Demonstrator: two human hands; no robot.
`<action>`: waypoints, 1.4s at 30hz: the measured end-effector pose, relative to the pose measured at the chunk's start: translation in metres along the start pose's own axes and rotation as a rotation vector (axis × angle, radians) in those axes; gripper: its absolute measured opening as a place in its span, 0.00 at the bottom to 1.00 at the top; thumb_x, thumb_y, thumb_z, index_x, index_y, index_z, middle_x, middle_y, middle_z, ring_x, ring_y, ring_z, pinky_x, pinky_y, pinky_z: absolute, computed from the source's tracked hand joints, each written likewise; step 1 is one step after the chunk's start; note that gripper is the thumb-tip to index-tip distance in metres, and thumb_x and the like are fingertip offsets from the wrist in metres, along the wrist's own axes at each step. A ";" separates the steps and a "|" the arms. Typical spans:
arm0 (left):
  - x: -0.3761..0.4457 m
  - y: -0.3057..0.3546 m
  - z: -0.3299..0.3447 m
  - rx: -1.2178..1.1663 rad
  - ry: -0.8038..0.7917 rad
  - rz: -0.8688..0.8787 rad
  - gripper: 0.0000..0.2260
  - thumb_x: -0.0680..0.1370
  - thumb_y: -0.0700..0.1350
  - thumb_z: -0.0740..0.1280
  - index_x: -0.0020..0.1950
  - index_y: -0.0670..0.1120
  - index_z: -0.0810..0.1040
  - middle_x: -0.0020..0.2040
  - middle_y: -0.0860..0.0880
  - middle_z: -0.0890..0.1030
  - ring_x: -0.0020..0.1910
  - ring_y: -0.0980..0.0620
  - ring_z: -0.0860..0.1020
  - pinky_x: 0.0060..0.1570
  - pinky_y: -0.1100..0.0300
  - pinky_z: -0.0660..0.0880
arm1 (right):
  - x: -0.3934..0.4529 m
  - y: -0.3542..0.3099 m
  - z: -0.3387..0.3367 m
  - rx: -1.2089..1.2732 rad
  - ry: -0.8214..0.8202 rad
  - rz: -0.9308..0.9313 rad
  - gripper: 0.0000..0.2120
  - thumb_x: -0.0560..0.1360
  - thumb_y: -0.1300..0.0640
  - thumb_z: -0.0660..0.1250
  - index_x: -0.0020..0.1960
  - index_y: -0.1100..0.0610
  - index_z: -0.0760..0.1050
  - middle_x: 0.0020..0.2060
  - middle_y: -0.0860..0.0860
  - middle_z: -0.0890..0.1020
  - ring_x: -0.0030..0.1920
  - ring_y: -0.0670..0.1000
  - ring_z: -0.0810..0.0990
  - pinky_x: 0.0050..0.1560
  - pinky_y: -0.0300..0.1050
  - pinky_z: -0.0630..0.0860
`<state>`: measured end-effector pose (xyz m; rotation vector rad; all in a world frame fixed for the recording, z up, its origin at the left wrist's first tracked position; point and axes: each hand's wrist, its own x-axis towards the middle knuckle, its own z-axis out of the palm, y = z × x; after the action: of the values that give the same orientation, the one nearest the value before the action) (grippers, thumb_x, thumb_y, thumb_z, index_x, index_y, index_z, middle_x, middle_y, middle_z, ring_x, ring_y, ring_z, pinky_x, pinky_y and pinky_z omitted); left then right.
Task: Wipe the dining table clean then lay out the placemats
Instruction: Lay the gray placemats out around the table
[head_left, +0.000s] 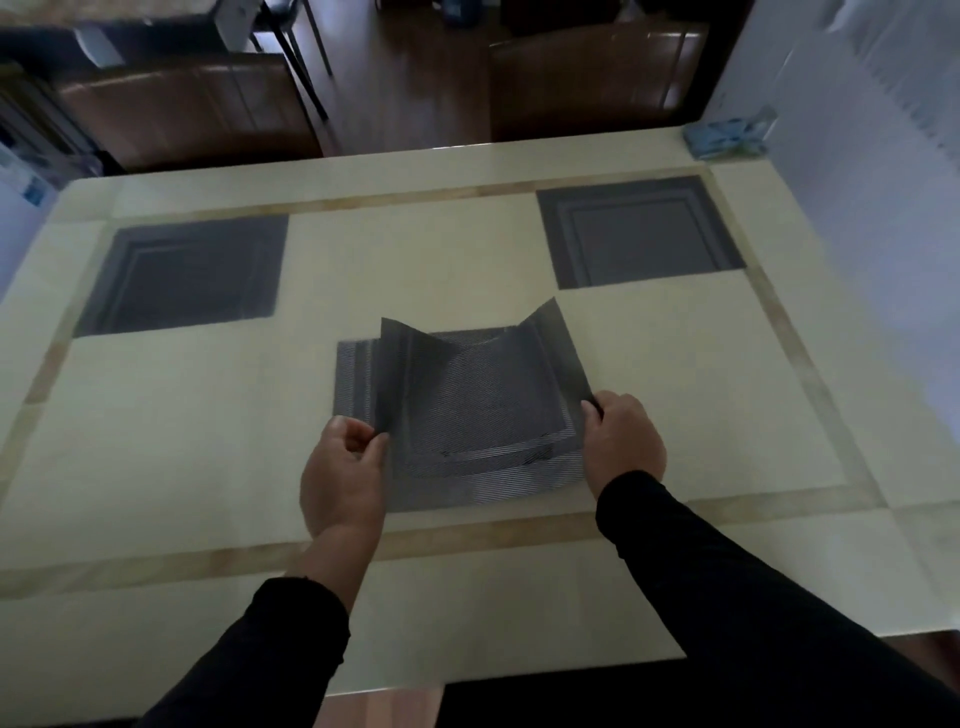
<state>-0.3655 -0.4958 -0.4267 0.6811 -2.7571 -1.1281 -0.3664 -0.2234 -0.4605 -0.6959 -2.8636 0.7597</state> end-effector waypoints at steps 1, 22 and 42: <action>-0.005 0.006 0.004 -0.001 -0.001 0.008 0.07 0.76 0.49 0.72 0.43 0.51 0.75 0.37 0.56 0.78 0.37 0.55 0.78 0.34 0.60 0.68 | 0.003 0.007 -0.005 0.003 0.009 0.004 0.12 0.83 0.51 0.58 0.52 0.57 0.77 0.46 0.55 0.76 0.38 0.54 0.71 0.38 0.45 0.66; -0.115 0.131 0.168 0.034 -0.157 -0.136 0.07 0.77 0.52 0.72 0.46 0.52 0.76 0.40 0.56 0.79 0.39 0.55 0.78 0.36 0.59 0.70 | 0.085 0.207 -0.107 0.008 -0.066 0.136 0.11 0.82 0.48 0.58 0.51 0.54 0.73 0.45 0.54 0.80 0.42 0.59 0.77 0.39 0.48 0.69; -0.114 0.133 0.190 0.188 -0.128 -0.216 0.06 0.80 0.46 0.67 0.50 0.44 0.82 0.41 0.52 0.79 0.41 0.52 0.76 0.41 0.58 0.69 | 0.086 0.241 -0.115 -0.008 -0.110 0.243 0.05 0.78 0.53 0.62 0.47 0.53 0.69 0.43 0.51 0.70 0.44 0.55 0.69 0.42 0.48 0.65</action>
<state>-0.3587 -0.2399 -0.4638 0.9819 -2.9843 -0.9870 -0.3211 0.0530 -0.4805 -1.0496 -2.9146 0.8410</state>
